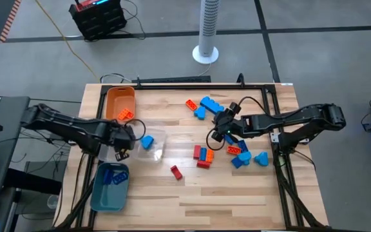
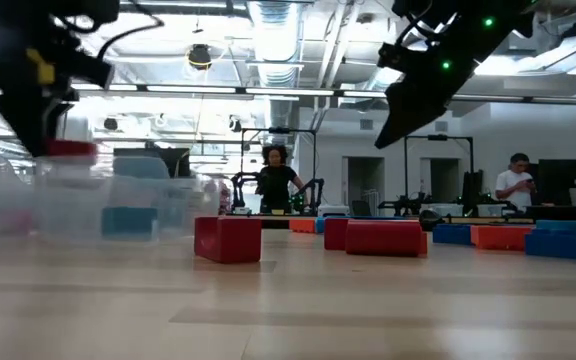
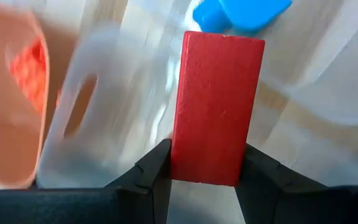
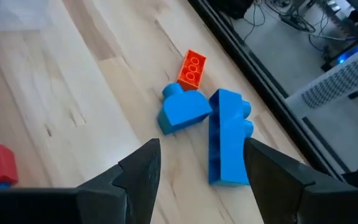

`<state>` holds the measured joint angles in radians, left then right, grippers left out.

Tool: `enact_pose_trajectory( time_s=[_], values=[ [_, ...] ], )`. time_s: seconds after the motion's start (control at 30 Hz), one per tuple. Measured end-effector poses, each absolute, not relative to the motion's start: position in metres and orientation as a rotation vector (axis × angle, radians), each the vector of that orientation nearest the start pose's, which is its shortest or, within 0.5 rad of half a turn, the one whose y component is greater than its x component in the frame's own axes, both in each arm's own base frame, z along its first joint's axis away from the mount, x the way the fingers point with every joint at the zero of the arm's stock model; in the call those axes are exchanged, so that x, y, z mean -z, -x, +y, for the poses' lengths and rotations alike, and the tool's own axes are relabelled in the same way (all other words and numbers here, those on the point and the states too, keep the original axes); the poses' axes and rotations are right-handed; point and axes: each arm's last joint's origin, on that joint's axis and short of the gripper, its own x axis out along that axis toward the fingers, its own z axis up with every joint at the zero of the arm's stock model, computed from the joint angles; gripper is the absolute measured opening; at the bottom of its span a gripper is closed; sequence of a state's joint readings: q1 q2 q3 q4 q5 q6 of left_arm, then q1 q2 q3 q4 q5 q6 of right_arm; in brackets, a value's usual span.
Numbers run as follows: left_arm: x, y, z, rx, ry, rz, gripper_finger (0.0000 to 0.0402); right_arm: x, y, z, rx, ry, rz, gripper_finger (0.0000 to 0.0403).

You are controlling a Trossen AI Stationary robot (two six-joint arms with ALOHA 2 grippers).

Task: Sort blocks
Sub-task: Put the red block into the left transparent bin

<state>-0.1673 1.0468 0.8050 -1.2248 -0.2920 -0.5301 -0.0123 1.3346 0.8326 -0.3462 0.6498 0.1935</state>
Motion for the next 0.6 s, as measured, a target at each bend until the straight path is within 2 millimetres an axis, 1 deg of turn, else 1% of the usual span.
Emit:
enact_pose_trajectory(
  time_s=[0.07,0.13,0.2,0.3,0.4,0.5,0.6],
  values=[
    [-0.240,-0.148,-0.016,-0.458,0.112,1.306,0.0132,-0.227,-0.262,-0.019,0.696,0.082,0.744,0.0239],
    [-0.242,-0.144,-0.016,-0.462,0.116,1.309,0.0132,-0.227,-0.262,-0.017,0.692,0.075,0.738,0.0239],
    [-0.243,-0.139,-0.015,-0.484,0.133,1.330,0.0132,-0.227,-0.263,-0.015,0.689,0.065,0.729,0.0239],
    [-0.241,-0.131,-0.015,-0.537,0.175,1.413,0.0132,-0.227,-0.263,-0.011,0.680,0.059,0.724,0.0239],
    [-0.237,-0.125,-0.014,-0.598,0.207,1.445,0.0132,-0.228,-0.263,-0.008,0.673,0.049,0.716,0.0239],
    [-0.230,-0.127,-0.014,-0.625,0.225,1.424,0.0137,-0.228,-0.264,-0.005,0.666,0.035,0.697,0.0239],
    [-0.228,-0.131,-0.014,-0.626,0.225,1.415,0.0156,-0.230,-0.265,0.000,0.650,0.031,0.678,0.0239]
  ],
)
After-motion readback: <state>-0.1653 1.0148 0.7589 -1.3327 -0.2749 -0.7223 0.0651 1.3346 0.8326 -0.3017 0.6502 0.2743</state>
